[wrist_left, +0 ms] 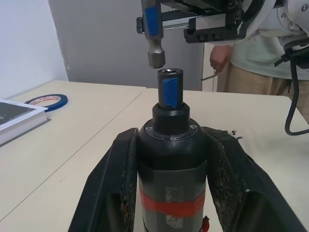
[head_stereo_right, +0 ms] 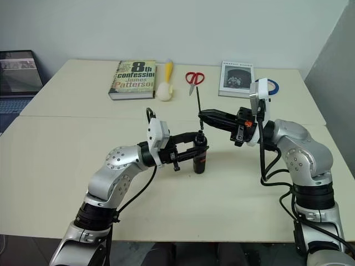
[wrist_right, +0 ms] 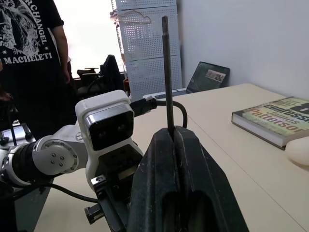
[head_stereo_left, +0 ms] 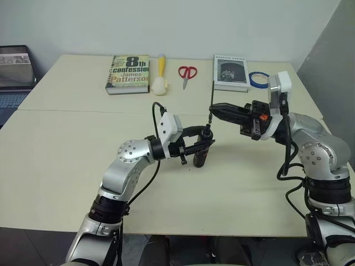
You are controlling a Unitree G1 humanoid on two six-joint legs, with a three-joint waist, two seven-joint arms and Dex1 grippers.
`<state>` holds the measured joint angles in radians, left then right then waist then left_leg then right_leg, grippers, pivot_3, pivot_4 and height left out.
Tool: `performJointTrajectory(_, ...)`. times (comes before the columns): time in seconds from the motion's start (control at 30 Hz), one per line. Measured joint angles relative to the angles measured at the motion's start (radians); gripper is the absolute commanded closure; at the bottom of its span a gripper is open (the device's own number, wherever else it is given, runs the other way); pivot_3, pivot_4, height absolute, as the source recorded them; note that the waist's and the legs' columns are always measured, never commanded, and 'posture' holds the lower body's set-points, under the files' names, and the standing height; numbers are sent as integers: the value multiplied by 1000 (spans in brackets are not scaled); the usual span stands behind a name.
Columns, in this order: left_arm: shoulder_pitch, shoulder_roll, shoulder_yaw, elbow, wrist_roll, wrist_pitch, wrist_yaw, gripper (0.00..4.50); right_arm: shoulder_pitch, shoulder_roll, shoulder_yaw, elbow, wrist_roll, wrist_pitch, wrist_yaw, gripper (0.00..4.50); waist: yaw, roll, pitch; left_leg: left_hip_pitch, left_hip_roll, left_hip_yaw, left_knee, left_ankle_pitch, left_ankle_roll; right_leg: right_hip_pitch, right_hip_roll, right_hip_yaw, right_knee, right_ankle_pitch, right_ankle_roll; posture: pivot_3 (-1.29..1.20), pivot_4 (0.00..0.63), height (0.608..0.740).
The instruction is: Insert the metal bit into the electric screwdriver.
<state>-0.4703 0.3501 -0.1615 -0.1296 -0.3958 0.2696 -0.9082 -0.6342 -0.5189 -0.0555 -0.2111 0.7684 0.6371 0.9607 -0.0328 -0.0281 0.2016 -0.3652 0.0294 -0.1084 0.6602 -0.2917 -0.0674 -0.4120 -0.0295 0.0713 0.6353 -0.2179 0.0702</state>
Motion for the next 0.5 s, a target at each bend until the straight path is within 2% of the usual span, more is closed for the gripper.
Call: performJointTrajectory(0.5, 0, 1, 1, 14, -4, -17, -6, 2861, 1, 19, 0, -4, 1, 1, -7, 4500, 0, 0, 0, 0, 0, 0, 0, 0, 0, 0, 0, 0, 0, 0, 0, 0, 150, 740)
